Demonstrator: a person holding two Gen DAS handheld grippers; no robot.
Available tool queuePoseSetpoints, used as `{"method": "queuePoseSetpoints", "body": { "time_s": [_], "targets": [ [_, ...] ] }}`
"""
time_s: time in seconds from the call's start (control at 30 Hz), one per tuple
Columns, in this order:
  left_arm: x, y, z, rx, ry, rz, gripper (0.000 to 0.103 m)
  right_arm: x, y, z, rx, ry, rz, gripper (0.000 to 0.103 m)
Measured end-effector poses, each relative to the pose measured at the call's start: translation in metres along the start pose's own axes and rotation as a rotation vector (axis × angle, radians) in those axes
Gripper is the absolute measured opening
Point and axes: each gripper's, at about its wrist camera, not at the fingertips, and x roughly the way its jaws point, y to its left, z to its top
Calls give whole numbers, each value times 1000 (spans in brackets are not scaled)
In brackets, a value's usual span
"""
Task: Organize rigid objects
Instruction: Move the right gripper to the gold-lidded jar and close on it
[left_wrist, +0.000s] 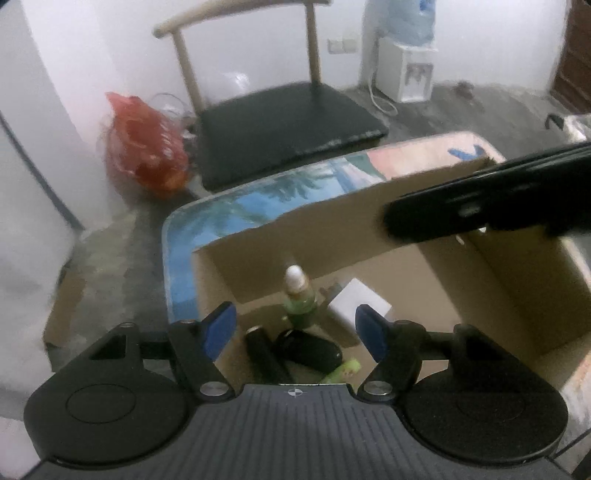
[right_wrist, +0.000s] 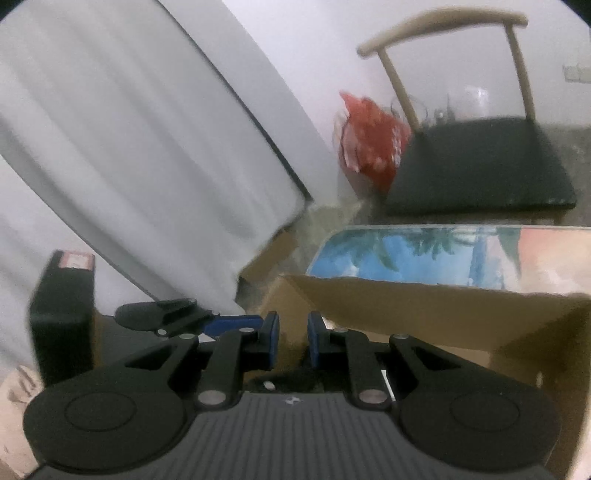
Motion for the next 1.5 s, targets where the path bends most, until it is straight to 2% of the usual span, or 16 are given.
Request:
{"method": "queuePoseSetpoints", "body": {
  "time_s": [0.17,0.27,0.33,0.43,0.57,0.73,0.9,1.07,1.33,1.5],
  "targets": [
    [-63,5,-30,-25,-145,17,72,-71,22,-32,-43,-109,24,20],
    [-101,2,-63,-40,-248,12,78,-116,29,-66,-72,-181,34,20],
    [-119,-6,-91,-43,-304,9,78,-138,30,-93,-78,-210,26,21],
    [-128,-24,-129,-27,-372,7,78,-153,24,-137,-60,-234,4,21],
    [-118,-56,-166,7,-434,3,78,-150,7,-191,9,-254,-59,21],
    [-84,-93,-185,32,-416,-131,78,-130,-19,-237,137,-263,-109,21],
    [-48,-137,-178,146,-364,-171,77,-107,-45,-250,203,-214,-142,21],
    [-13,-164,-160,218,-303,-120,67,-93,-57,-246,214,-194,-116,21],
    [11,-185,-160,259,-258,-63,64,-84,-65,-242,224,-166,-65,21],
    [8,-183,-160,240,-257,-105,65,-81,-71,-241,228,-161,-42,21]
  ]
}}
